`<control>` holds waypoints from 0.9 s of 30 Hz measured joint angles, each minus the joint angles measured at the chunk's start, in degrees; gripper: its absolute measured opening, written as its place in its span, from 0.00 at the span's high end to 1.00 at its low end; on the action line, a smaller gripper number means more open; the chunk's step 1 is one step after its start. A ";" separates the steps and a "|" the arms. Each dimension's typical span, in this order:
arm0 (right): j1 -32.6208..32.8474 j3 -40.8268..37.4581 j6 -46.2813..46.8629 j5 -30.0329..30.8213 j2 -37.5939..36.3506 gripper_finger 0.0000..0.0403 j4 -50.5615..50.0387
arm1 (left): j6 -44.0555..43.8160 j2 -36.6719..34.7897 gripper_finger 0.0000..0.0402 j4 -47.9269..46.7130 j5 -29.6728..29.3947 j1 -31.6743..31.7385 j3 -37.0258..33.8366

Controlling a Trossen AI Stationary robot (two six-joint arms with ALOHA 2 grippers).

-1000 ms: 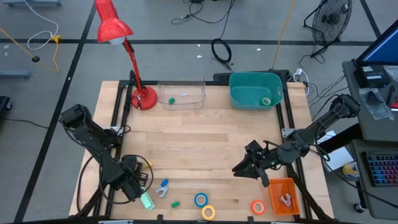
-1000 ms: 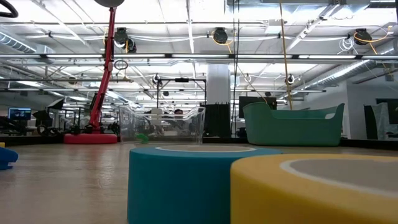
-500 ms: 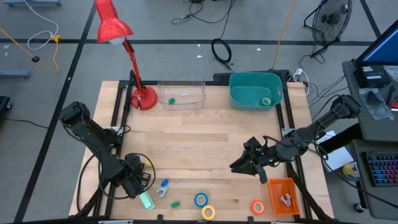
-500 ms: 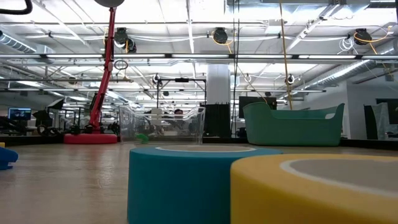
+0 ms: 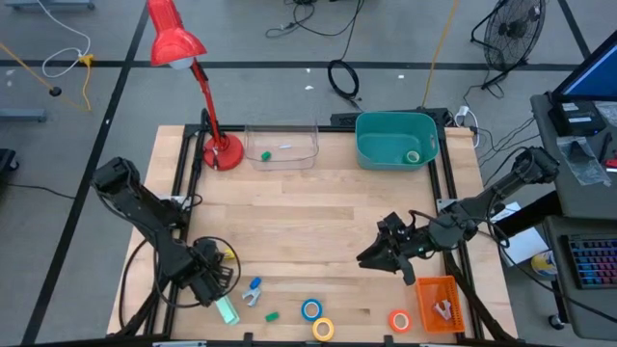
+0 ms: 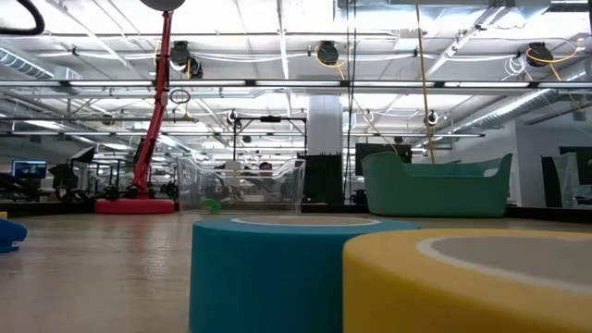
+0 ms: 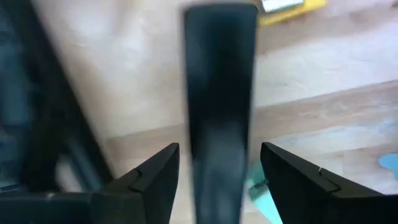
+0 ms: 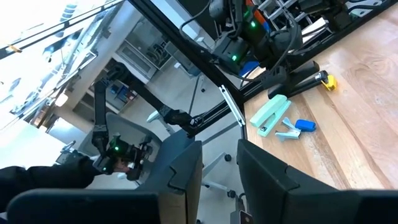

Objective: Pick and place Stapler, Stapler remover, tape
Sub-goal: Put the big black stapler into the transparent bin

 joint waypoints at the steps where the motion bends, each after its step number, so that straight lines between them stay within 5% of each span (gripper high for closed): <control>1: 0.00 0.00 -0.01 0.01 0.00 0.76 0.01 | -0.20 0.00 0.41 2.77 0.29 0.00 -1.16; 6: 0.00 0.00 0.00 -0.01 0.00 0.76 0.00 | -1.09 0.02 0.39 11.72 1.19 0.00 -6.06; 22: -0.18 0.00 -0.44 -0.08 0.00 0.76 -0.02 | 0.64 0.02 0.65 10.97 2.05 0.07 -6.35; 27: -0.63 0.00 -0.58 -0.08 0.00 0.76 -0.02 | 1.48 -0.49 0.64 11.34 3.44 1.02 -6.35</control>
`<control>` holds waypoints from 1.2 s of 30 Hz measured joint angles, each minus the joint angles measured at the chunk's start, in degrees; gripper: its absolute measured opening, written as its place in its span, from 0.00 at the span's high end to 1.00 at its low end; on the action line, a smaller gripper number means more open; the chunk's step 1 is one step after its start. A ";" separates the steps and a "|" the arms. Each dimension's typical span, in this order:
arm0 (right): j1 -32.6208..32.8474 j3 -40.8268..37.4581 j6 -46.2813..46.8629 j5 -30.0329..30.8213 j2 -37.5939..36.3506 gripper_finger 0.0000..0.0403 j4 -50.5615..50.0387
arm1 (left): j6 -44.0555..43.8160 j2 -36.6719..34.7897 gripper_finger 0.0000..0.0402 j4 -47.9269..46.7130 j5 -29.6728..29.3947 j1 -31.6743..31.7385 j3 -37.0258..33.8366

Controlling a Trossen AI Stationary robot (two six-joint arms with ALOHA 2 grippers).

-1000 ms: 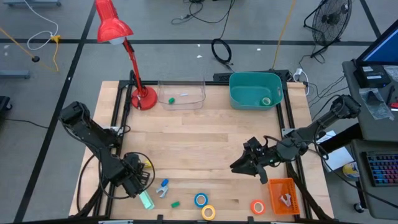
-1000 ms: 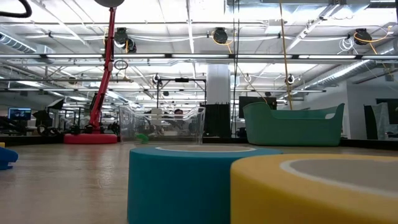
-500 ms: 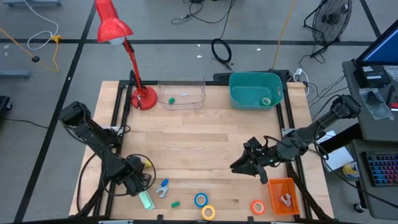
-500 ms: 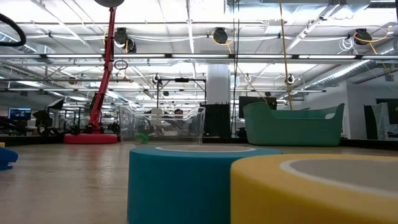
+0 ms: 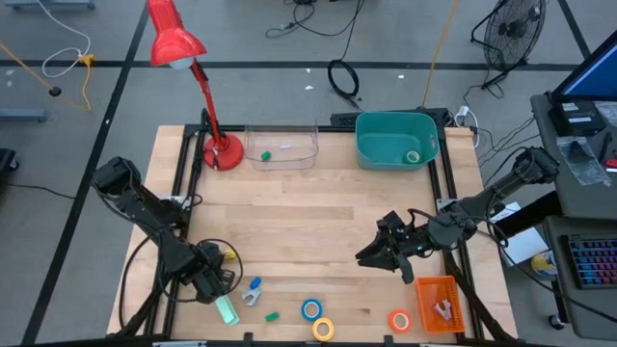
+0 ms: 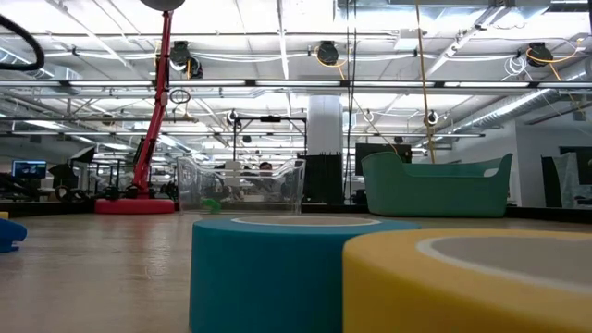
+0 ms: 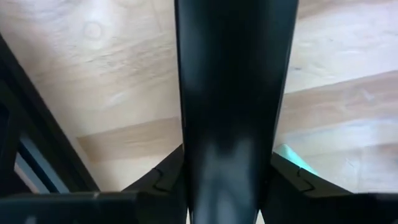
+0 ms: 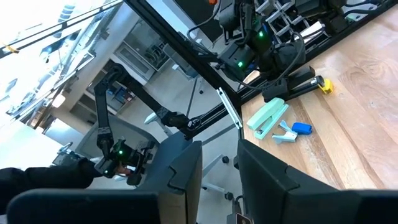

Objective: Pick and place Stapler, Stapler remover, tape
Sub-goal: Put the big black stapler into the transparent bin

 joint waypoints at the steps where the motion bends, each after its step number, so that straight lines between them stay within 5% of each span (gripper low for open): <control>1: -0.12 0.00 0.00 -0.09 0.00 0.76 -0.02 | 0.25 -0.37 0.63 -0.05 -0.01 0.32 0.00; 10: -0.71 0.00 0.03 -2.60 0.00 0.76 -0.15 | 2.88 -7.64 0.66 -5.49 -2.52 4.51 0.00; 21: -0.71 0.00 -0.01 -2.97 0.00 0.76 -0.20 | 7.62 -20.77 0.61 -12.36 -14.14 12.92 0.02; 36: -0.84 0.00 0.13 -2.89 0.00 0.76 -0.20 | 38.39 -23.88 0.62 2.82 -17.82 42.91 0.02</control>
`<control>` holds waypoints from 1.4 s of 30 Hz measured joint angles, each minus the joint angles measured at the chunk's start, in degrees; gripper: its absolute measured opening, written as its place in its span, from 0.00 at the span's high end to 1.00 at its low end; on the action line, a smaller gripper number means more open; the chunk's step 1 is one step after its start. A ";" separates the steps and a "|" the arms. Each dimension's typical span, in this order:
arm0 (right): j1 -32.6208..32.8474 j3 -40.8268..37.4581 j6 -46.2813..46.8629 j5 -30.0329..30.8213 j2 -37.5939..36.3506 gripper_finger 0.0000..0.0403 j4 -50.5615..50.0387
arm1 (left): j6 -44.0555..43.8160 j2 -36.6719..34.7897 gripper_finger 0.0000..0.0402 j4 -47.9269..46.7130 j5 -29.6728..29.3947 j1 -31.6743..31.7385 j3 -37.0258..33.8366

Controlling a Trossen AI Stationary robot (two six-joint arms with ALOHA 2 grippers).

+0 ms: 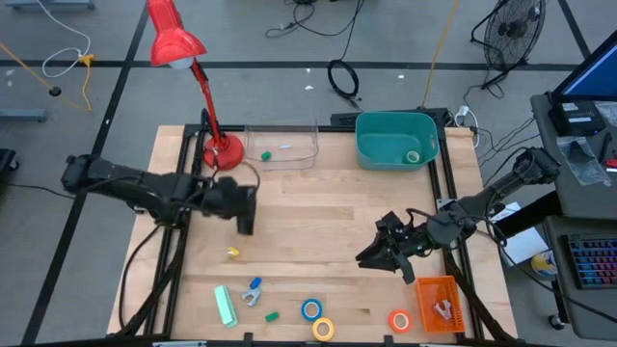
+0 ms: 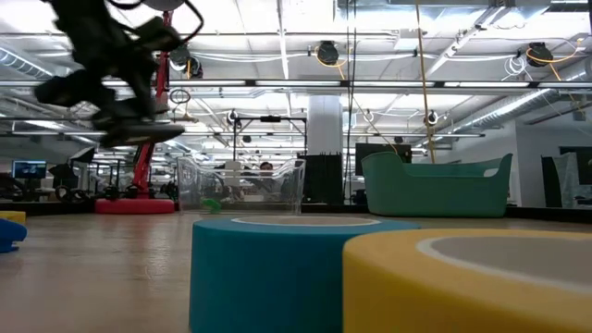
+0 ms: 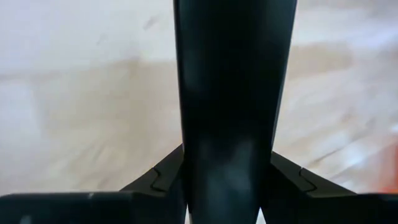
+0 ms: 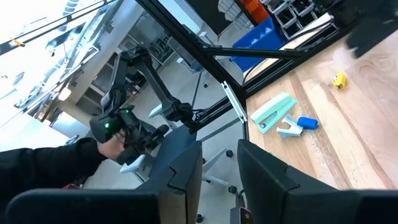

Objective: Pick and place Stapler, Stapler remover, tape
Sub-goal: Put the big black stapler into the transparent bin

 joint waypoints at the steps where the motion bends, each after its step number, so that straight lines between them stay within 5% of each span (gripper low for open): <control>1: 0.00 0.00 0.00 0.01 0.00 0.76 0.00 | 2.14 0.00 0.62 1.70 0.51 2.21 0.02; 11: 0.00 0.00 1.21 0.29 0.00 0.76 -0.46 | 18.41 0.00 0.64 14.18 7.54 21.72 0.04; 21: -0.09 0.00 3.20 7.31 0.00 0.76 -0.17 | 28.64 2.62 0.64 25.01 17.42 39.99 3.02; 27: -1.48 0.00 4.41 9.39 0.00 0.76 0.07 | 39.68 15.65 0.63 16.10 24.40 45.73 18.88; 34: -2.29 0.00 5.55 9.51 0.00 0.76 0.28 | 51.04 32.67 0.63 -8.94 22.42 47.90 43.03; 42: -2.29 0.00 5.14 9.57 0.00 0.76 0.24 | 57.74 40.95 0.63 -13.50 22.47 47.22 48.06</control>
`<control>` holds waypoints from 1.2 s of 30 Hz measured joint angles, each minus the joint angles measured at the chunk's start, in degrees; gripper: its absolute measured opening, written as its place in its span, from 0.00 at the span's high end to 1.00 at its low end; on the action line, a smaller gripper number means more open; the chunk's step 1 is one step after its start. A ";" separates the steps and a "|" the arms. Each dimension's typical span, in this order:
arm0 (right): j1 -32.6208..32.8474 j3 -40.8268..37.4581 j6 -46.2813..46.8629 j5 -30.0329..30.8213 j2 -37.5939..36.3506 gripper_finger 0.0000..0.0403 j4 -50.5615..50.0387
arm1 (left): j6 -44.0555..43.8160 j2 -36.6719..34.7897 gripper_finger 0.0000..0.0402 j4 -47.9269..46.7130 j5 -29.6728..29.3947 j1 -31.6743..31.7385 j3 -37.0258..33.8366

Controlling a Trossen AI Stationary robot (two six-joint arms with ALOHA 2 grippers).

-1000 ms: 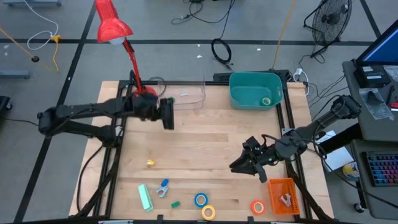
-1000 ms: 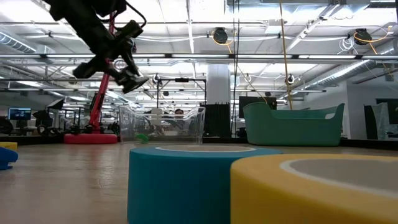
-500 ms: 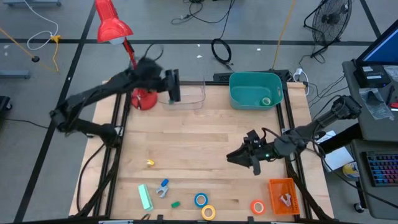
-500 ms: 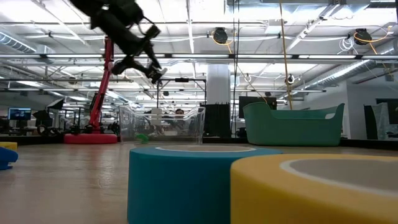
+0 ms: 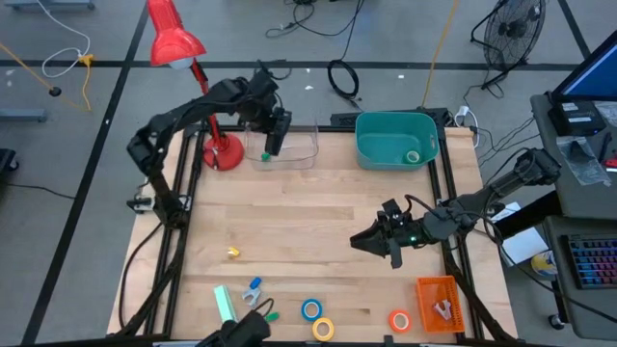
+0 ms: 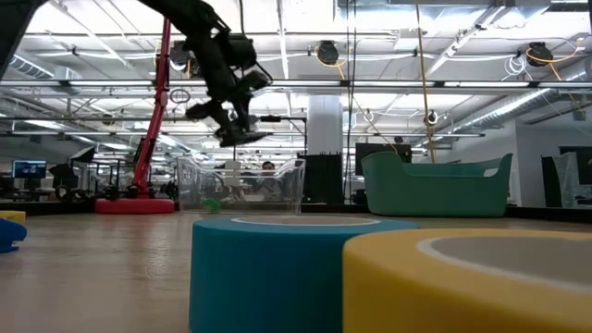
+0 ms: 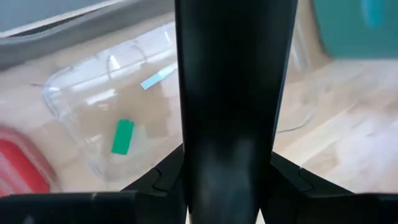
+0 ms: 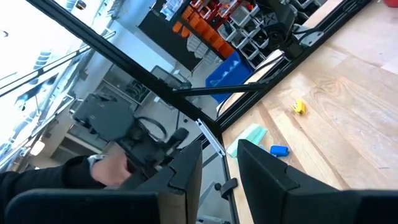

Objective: Pick and place Stapler, Stapler remover, tape
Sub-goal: Put the big black stapler into the transparent bin

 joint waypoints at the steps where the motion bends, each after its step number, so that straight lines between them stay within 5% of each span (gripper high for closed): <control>1: 0.00 0.00 -0.02 0.00 0.00 0.76 0.02 | 1.06 0.75 0.63 0.11 0.00 -0.21 -0.02; 22: 0.07 0.00 2.40 1.92 0.04 0.76 -0.54 | 30.85 4.12 0.63 -1.34 -4.85 -2.90 -0.04; 36: 0.00 0.00 2.40 7.97 0.04 0.76 -0.48 | 40.36 8.84 0.63 -2.72 -7.71 -6.18 0.01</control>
